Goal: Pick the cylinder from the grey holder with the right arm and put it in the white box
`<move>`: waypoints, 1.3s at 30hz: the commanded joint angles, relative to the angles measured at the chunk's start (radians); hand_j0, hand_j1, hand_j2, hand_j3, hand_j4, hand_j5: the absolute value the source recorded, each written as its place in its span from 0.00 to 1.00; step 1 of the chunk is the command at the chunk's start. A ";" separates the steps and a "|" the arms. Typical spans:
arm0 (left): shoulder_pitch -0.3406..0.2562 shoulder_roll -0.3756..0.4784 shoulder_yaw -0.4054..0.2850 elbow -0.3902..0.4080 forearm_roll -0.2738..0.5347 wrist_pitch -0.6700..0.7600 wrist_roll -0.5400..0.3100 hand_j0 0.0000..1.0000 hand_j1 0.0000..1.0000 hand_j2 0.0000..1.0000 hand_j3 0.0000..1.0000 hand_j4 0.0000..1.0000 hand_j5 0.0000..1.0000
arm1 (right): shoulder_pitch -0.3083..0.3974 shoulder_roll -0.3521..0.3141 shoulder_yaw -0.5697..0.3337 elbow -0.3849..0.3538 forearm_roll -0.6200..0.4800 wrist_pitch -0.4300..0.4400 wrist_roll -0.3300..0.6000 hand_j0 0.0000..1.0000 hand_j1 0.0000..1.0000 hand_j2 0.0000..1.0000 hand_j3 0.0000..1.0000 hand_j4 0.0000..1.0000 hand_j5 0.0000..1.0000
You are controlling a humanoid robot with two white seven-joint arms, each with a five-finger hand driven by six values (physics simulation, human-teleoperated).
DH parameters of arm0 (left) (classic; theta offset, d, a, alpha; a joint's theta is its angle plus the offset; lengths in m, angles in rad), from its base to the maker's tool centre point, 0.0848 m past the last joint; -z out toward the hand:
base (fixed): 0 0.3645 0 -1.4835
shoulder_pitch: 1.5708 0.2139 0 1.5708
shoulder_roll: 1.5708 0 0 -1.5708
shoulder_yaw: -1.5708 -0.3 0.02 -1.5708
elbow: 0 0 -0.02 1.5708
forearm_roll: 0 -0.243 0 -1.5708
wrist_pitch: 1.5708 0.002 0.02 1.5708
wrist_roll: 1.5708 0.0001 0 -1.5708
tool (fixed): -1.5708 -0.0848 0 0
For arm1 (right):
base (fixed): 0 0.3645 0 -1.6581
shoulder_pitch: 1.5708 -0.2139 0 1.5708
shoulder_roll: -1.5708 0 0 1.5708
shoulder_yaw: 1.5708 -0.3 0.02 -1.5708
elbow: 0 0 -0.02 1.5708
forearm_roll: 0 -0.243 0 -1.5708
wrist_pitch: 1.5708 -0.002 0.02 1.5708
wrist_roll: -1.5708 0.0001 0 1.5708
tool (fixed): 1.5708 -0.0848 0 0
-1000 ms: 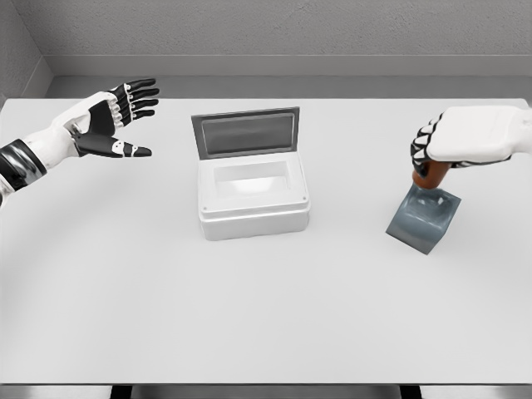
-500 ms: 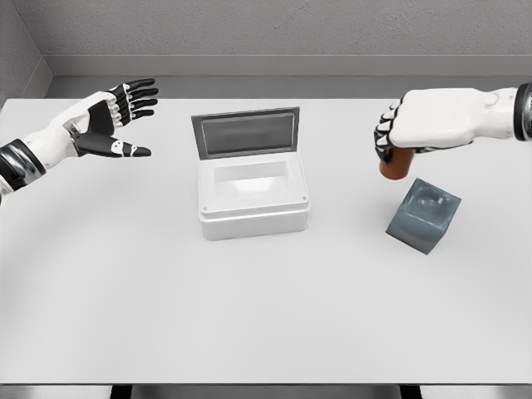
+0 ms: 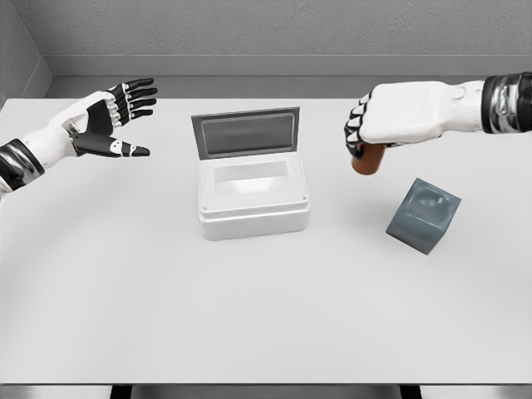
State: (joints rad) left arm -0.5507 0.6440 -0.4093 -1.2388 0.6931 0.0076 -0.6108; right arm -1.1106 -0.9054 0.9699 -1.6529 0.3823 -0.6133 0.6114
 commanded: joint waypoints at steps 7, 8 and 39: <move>0.002 0.002 0.001 -0.001 0.006 0.000 0.000 1.00 1.00 1.00 1.00 1.00 1.00 | -0.009 0.082 0.001 0.028 0.026 0.002 0.000 0.48 0.48 0.48 0.48 0.48 0.48; 0.002 0.002 0.001 -0.001 0.006 0.000 0.000 1.00 1.00 1.00 1.00 1.00 1.00 | -0.014 0.091 0.003 0.028 0.029 0.002 0.000 0.48 0.48 0.48 0.48 0.48 0.48; 0.009 0.005 0.004 -0.007 0.006 0.000 0.000 1.00 1.00 1.00 1.00 1.00 1.00 | -0.067 0.321 0.050 0.139 0.060 0.002 0.000 0.48 0.48 0.48 0.48 0.48 0.48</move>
State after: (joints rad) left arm -0.5415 0.6485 -0.4054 -1.2450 0.6936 0.0077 -0.6108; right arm -1.1812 -0.5986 1.0144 -1.5205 0.4445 -0.6135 0.6114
